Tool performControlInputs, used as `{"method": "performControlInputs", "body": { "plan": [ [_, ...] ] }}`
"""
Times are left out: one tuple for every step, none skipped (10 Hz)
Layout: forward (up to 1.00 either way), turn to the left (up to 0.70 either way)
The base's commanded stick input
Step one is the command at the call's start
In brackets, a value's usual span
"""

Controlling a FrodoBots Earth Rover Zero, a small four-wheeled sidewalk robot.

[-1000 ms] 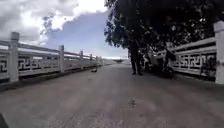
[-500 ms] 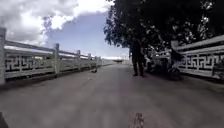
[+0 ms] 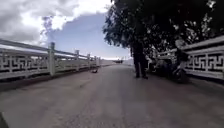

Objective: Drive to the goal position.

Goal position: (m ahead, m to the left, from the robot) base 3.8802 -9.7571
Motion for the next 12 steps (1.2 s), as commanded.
{"method": "performControlInputs", "body": {
  "plan": [
    [0.70,0.00],
    [0.70,0.00],
    [0.70,0.00],
    [0.70,0.00],
    [0.70,0.00],
    [0.70,0.00],
    [0.70,0.00],
    [0.70,0.00],
    [0.70,0.00],
    [0.70,0.00],
    [0.70,0.00],
    [0.70,0.00]
  ]
}}
